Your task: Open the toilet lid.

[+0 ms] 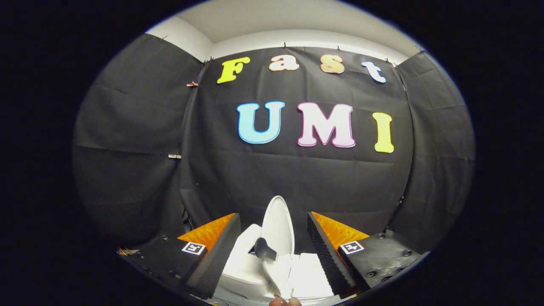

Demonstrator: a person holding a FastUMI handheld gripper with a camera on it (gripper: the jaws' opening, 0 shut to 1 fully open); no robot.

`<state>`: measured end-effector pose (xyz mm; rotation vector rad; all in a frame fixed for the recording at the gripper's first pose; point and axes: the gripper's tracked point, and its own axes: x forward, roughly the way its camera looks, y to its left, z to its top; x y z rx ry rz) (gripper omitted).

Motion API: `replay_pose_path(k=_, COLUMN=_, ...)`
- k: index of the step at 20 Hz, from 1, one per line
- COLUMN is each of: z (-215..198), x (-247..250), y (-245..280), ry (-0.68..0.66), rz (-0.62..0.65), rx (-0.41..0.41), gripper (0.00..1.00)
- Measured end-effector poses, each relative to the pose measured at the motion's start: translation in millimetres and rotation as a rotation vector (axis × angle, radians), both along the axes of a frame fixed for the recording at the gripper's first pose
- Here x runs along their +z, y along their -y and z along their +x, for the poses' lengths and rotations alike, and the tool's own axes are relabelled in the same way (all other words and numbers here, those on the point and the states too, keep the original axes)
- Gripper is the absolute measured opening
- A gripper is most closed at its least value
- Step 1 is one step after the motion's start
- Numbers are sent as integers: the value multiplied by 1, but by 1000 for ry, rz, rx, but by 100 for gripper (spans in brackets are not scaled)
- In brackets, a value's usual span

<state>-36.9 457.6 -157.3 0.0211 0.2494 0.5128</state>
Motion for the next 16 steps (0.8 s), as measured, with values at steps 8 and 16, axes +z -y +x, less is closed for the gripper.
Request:
replay_pose_path(k=8, z=-11, x=95, y=77, ry=79, rz=85, rx=-24, gripper=99)
replay_pose_path(k=16, z=-28, x=147, y=171, ry=120, rz=120, rx=-103, gripper=97)
